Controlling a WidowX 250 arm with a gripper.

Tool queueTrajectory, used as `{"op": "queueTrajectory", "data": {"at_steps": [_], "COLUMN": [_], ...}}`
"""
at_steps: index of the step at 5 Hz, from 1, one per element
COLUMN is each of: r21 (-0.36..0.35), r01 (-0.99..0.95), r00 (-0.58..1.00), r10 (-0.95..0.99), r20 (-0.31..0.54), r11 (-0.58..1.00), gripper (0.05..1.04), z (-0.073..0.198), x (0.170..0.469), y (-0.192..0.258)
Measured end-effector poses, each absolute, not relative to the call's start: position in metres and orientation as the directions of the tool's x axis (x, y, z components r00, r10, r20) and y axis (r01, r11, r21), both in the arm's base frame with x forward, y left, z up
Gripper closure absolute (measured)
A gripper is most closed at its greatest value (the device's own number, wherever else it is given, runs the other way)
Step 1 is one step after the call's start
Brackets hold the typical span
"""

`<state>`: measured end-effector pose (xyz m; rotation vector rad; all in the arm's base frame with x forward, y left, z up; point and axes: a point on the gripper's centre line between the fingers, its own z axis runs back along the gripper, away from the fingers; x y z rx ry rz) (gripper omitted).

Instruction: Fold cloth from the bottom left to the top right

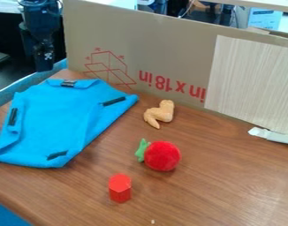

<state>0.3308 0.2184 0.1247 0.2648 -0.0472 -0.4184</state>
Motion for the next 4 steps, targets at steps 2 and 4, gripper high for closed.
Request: {"op": "queueTrajectory", "data": {"at_steps": [2, 4], "r21": [0.354, 0.447], "r01": [0.164, -0.281], "r00": [0.986, 0.942], "r10": [-0.144, 0.334], "r20": [-0.082, -0.043], "r11": [0.921, 0.849], "gripper": [0.084, 0.084], "z": [0.101, 0.076], "x": [0.315, 0.295], "y": [0.232, 0.246]}}
